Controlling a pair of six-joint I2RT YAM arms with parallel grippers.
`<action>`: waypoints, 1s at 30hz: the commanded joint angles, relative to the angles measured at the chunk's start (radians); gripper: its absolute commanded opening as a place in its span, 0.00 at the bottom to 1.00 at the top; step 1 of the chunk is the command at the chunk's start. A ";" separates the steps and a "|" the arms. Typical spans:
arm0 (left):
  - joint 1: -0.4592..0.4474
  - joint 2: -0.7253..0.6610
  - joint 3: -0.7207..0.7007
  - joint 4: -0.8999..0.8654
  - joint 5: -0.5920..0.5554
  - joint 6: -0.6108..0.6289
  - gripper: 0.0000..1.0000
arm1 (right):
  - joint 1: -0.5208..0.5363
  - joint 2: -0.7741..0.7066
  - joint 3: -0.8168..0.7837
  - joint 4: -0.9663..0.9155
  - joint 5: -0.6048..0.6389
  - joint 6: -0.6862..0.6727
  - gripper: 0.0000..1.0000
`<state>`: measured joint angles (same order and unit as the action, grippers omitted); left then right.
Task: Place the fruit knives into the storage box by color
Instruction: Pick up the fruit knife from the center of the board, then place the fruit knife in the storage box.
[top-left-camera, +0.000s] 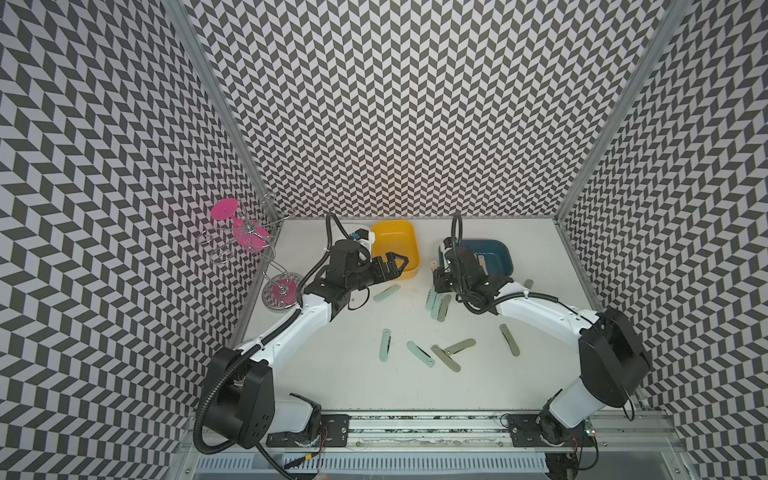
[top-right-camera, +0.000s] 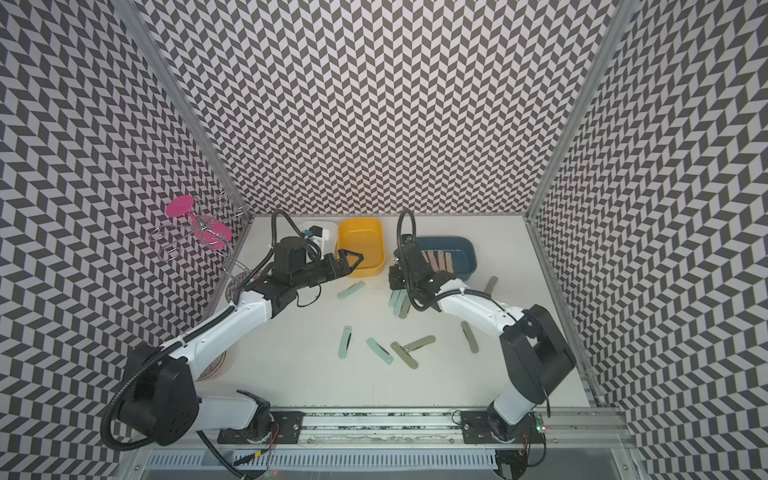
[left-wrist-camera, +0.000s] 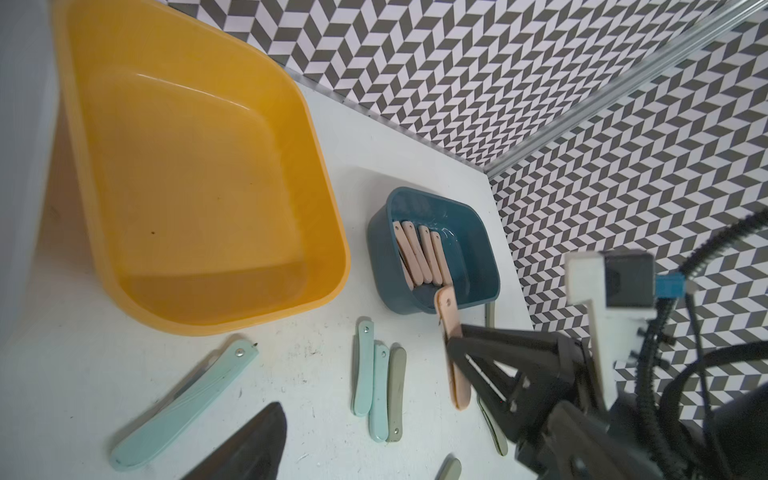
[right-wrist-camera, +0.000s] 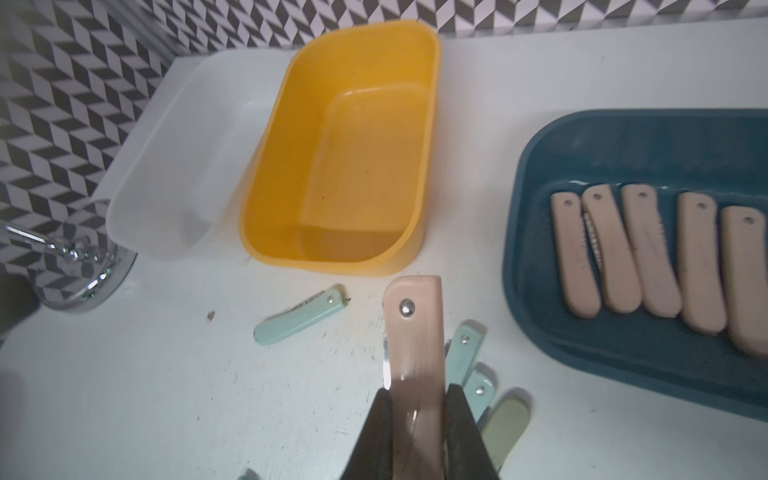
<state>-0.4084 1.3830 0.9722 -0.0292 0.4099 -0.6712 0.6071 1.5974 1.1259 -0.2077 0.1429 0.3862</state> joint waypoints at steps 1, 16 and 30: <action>-0.035 0.049 0.073 0.020 -0.006 0.014 1.00 | -0.088 -0.057 -0.011 0.028 -0.023 -0.025 0.17; -0.125 0.378 0.398 0.018 0.064 0.048 1.00 | -0.393 0.052 0.044 0.088 -0.094 -0.216 0.17; -0.124 0.469 0.468 0.035 0.124 0.048 1.00 | -0.464 0.277 0.164 0.079 -0.011 -0.315 0.17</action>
<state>-0.5289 1.8439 1.4075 -0.0219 0.5091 -0.6292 0.1516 1.8404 1.2469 -0.1711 0.0929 0.1112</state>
